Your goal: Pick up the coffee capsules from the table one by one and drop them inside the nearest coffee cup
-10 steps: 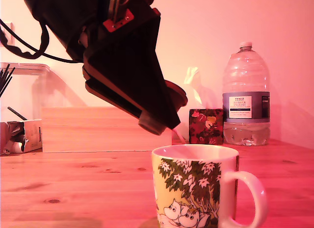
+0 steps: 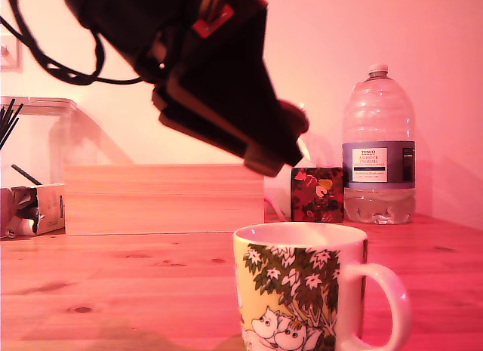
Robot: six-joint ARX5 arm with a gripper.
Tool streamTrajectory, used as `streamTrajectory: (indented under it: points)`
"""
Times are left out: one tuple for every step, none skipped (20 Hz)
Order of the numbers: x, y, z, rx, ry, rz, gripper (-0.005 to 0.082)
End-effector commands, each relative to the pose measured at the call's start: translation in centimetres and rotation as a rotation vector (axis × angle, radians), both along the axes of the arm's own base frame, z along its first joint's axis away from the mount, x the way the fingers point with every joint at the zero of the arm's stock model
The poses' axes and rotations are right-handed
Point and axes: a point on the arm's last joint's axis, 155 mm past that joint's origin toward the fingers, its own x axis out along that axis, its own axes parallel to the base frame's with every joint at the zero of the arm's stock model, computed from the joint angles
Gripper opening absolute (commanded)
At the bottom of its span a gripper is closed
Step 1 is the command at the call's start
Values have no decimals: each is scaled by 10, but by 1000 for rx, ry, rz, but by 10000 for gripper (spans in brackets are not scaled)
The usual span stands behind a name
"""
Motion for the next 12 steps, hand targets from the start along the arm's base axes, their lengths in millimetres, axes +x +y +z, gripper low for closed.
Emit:
streamTrajectory:
  points:
    - [1,-1,-2,-6,-2,0,196]
    - [0,-3,-4,-5,-2,-4,196]
    - [0,-5,-7,0,0,-7,196]
    - [0,-7,-9,9,7,-11,196]
    - [1,-9,-12,23,11,-10,196]
    - [3,-10,-13,35,8,-11,196]
    - [5,-13,-14,45,10,-9,196]
    - [5,-16,-15,59,12,-17,196]
    - [7,-19,-16,77,8,-24,196]
    - [9,-21,-18,96,9,-26,196]
    - [11,-22,-19,116,16,-22,196]
    - [12,-23,-22,140,20,-31,196]
